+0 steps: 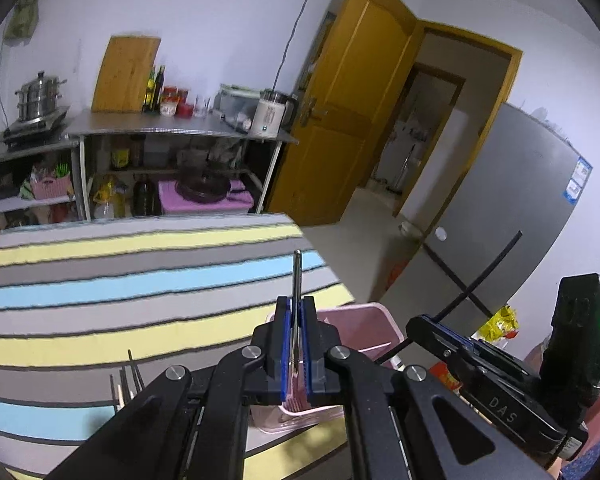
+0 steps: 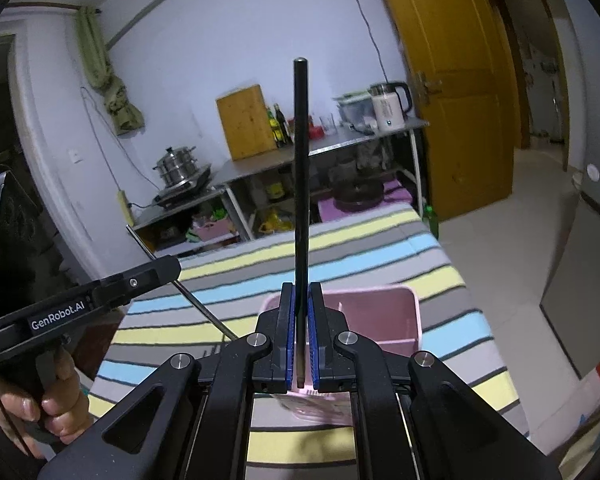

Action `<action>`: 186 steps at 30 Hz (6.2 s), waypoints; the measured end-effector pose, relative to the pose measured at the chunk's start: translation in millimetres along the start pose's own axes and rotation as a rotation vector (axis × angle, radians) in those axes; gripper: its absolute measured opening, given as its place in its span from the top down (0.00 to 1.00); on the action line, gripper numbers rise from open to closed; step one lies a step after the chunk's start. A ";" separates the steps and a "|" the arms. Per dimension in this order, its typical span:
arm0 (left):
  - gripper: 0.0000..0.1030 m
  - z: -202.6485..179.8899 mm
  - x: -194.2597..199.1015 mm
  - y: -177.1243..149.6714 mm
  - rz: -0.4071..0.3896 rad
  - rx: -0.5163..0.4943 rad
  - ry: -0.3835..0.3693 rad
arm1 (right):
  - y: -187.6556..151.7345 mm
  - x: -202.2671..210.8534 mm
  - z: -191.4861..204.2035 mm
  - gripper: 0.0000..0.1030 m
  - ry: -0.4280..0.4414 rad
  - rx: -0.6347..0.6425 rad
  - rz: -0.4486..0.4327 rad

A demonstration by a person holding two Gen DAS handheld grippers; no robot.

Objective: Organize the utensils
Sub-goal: 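Carry both chopsticks into the pink holder and open both tools, then withdraw both tools from the holder back to the chopsticks, then grasp a black chopstick with the right tool while the left tool grasps another black chopstick, then lift both black chopsticks and carry them above the pink holder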

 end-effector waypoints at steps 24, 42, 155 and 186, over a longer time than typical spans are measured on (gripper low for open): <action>0.75 13.3 -12.7 -33.9 -0.002 -0.006 -0.006 | -25.9 -35.1 -30.2 0.77 -0.054 -0.045 0.086; 0.69 34.9 77.0 -114.8 -0.034 0.061 0.083 | -69.3 22.4 -4.2 0.73 0.037 0.009 0.073; 0.94 163.7 -10.9 -197.0 0.240 0.130 0.307 | -171.8 -178.2 87.3 0.95 -0.036 0.309 0.408; 0.95 61.6 125.3 -108.2 -0.008 0.014 0.153 | -95.6 -11.0 91.9 0.95 0.120 0.196 0.155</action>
Point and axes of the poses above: each gripper's, at about its wrist camera, not at the fingertips, and x roughly against the way its jaws point, z to its left, y to its top, the point moved 3 cm from there along -x, roughly the way its jaws point, and after that the axes turned 13 degrees about -x, right-handed, at the moved point
